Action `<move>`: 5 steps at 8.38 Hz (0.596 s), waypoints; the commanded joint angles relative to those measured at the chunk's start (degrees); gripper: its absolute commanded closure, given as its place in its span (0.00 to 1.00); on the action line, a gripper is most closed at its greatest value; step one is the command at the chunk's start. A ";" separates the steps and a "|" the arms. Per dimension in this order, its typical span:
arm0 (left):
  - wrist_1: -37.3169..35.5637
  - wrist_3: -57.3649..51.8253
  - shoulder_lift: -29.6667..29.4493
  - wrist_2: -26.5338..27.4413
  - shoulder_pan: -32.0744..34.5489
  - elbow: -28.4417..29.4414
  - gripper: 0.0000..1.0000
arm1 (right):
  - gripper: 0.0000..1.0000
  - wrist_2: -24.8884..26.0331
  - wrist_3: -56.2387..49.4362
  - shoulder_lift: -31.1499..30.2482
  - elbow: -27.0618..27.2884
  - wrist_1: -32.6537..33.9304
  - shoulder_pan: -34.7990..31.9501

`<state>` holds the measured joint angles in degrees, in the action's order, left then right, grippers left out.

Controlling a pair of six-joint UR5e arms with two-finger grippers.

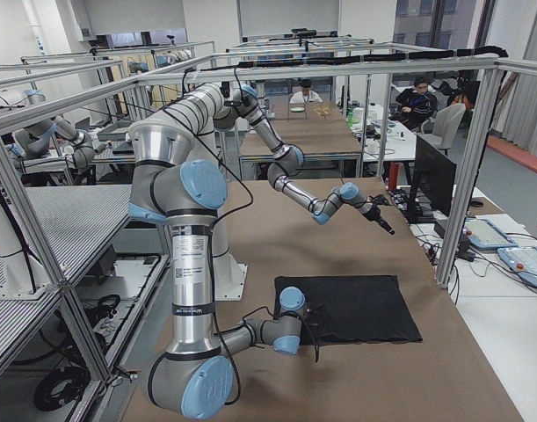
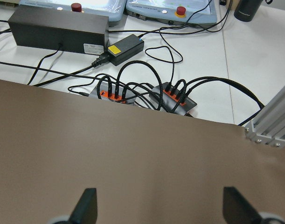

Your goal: Fold clothes

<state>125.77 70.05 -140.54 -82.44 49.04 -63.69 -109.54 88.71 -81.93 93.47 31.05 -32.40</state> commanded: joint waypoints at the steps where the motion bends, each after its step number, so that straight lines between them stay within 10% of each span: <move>1: 0.00 0.00 0.01 0.09 0.00 0.06 0.05 | 0.06 0.03 -0.03 0.10 -0.84 -0.29 -0.03; 5: 0.00 -0.09 0.01 0.00 0.00 -0.03 0.05 | 0.06 -3.92 -0.21 0.36 3.74 0.49 -3.45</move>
<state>125.77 70.05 -140.54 -82.36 49.04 -63.71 -111.58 88.74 -81.86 96.30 31.07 -33.86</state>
